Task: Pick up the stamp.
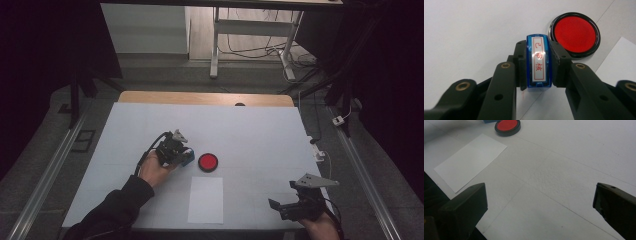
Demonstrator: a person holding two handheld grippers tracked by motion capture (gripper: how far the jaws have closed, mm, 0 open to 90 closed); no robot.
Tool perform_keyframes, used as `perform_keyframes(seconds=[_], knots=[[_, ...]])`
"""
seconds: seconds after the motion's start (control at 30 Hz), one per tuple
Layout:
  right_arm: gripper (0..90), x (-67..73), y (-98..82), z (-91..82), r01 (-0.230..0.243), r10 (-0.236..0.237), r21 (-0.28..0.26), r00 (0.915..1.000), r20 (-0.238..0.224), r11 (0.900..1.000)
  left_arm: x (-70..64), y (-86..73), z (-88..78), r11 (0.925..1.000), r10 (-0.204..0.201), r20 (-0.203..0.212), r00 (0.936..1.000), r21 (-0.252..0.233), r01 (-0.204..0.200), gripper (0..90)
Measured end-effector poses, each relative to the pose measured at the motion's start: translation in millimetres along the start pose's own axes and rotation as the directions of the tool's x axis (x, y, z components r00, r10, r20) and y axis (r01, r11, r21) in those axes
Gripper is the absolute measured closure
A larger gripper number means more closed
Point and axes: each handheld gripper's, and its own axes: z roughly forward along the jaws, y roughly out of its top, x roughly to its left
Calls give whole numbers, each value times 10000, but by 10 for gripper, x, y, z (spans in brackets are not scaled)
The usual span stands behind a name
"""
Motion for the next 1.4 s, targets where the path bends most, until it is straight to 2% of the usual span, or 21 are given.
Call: perform_keyframes(seconds=[0.27,0.37,0.57,0.73,0.83,1.07,1.4], knots=[[0,-1,-1,-1,13,-13,-24,10000,7,10000,-9,7,-57,10000,79,40,10000,-26,-79,705],[0,-2,-1,-2,10,-10,-34,10000,2,10000,-16,8,-104,9998,210,220,9995,-70,-209,705],[0,-2,-1,-2,8,-8,-37,10000,-1,10000,-36,10,-202,9999,72,251,9997,-112,-70,705],[0,-1,-1,-4,-6,6,-39,10000,-7,10000,-42,-1,-283,9995,-25,638,9980,-303,44,705],[0,-2,-2,-4,5,-5,-52,10000,-5,10000,-67,-7,-329,9989,119,744,9972,-464,-85,705],[0,-1,-1,-5,21,-21,-76,10000,-11,10000,-117,8,-459,9958,226,1388,9901,-907,-101,705],[0,0,-1,-4,39,-39,-82,10000,-15,10000,-173,-16,-568,9948,283,1623,9863,-1009,-119,705]])
